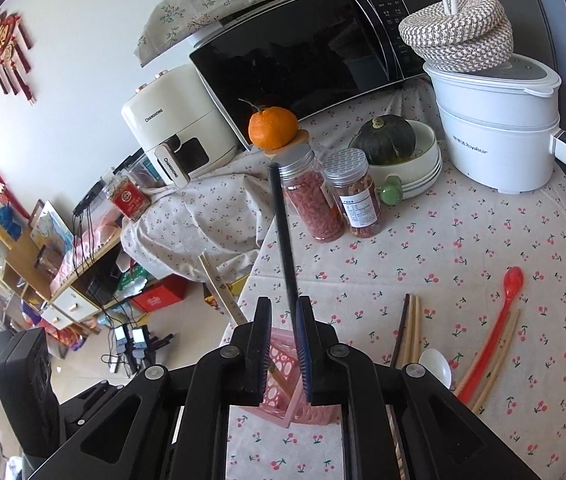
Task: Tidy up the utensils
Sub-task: 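Lower the black chopstick into the pink basket and open the right tool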
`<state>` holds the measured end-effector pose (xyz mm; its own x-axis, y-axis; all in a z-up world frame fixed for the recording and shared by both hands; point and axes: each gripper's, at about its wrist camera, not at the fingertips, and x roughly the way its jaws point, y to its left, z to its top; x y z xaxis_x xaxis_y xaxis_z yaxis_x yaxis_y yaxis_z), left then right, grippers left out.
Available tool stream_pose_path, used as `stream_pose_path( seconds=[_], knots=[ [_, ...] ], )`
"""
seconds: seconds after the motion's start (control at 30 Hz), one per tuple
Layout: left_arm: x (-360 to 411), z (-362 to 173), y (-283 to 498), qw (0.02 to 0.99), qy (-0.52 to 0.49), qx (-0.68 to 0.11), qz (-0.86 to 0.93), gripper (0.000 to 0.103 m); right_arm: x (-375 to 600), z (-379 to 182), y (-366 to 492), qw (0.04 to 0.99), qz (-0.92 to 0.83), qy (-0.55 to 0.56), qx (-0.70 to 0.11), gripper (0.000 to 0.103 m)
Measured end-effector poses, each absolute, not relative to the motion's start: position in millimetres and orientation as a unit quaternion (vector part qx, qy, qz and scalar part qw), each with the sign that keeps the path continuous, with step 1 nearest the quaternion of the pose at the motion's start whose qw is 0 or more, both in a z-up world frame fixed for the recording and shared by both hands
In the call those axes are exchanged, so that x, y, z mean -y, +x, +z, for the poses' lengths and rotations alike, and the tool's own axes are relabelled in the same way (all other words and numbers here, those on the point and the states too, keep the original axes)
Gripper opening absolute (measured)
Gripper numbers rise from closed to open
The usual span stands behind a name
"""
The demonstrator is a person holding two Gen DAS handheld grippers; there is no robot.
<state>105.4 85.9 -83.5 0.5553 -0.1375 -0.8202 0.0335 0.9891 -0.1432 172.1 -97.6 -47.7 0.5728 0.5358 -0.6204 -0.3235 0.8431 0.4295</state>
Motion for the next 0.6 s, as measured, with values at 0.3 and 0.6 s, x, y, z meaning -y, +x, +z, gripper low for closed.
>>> stream_pose_path(
  seconds=[0.3, 0.6],
  knots=[
    [-74, -83, 105, 0.877, -0.061, -0.471, -0.066, 0.091, 129, -19, 146, 0.889, 0.244, 0.135, -0.362, 0.054],
    [-56, -90, 105, 0.869, -0.062, -0.483, -0.085, 0.091, 177, -27, 132, 0.901, 0.182, 0.105, -0.380, 0.068]
  ],
)
